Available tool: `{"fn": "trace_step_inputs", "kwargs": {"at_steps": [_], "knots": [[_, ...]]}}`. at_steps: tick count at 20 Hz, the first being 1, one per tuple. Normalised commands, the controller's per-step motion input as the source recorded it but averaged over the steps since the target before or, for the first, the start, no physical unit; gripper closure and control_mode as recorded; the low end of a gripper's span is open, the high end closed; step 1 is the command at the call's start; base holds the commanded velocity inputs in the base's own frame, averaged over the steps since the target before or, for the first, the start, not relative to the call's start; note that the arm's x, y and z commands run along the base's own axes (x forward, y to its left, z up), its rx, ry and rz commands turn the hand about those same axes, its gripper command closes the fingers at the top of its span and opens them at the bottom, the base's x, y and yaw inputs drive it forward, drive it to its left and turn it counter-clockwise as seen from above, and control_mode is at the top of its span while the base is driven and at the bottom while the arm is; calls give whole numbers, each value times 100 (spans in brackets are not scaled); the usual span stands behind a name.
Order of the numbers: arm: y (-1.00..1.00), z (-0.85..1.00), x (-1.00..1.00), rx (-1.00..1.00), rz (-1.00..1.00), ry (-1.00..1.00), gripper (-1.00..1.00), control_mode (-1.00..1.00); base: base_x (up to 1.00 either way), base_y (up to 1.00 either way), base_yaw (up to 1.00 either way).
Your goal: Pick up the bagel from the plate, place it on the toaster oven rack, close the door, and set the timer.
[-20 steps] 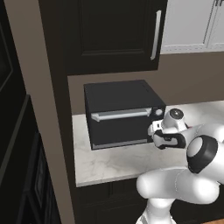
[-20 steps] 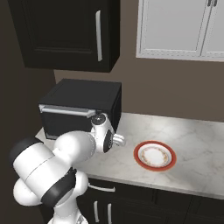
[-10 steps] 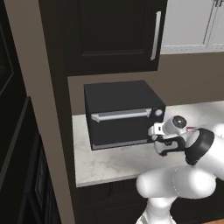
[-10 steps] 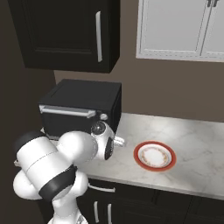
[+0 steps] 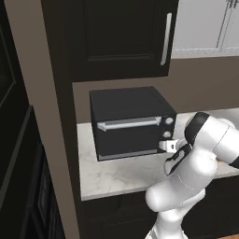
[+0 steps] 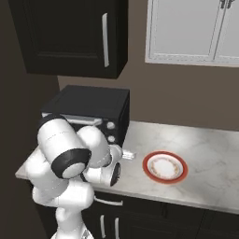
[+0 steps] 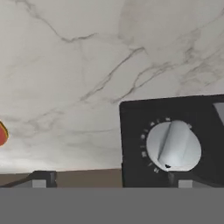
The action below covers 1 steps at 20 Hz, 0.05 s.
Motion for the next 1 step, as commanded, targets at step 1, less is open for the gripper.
{"fn": "trace_step_inputs", "kwargs": {"at_steps": [1], "knots": [[-9,-100,4,-2,-1,65,-100,-100,0,0,0]]}}
